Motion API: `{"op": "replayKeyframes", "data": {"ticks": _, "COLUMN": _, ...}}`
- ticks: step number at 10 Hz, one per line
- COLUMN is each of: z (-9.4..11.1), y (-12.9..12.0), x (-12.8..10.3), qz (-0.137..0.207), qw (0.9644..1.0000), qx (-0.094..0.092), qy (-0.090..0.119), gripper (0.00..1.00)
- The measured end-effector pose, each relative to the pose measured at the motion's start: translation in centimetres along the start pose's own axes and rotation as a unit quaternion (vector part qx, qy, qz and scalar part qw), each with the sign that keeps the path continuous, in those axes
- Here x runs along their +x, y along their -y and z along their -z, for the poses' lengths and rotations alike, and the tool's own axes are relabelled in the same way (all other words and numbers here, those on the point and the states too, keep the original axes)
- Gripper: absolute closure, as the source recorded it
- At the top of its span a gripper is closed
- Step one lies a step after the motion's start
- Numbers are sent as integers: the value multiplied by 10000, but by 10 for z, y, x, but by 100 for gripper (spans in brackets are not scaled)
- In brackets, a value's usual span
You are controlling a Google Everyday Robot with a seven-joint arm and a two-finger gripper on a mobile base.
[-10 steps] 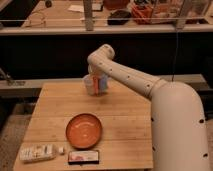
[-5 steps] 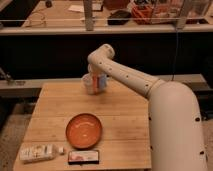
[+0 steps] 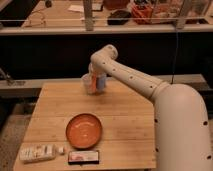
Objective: Place the pepper in the ceramic cup
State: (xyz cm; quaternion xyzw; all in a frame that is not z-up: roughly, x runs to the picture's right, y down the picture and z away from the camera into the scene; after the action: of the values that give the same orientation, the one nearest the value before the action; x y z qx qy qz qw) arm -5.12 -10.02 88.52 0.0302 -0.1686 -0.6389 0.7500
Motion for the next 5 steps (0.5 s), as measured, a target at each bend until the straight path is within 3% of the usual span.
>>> {"op": "replayKeyframes", "data": {"ticks": 3, "z": 4, "y": 8, "x": 0, "qz": -144, "qw": 9995, "qx": 291, "qy": 5, "gripper": 97}}
{"op": "replayKeyframes", "data": {"ticks": 5, "z": 10, "y": 15, "x": 0, "qz": -164, "qw": 9981, "qx": 574, "qy": -138, "gripper": 97}}
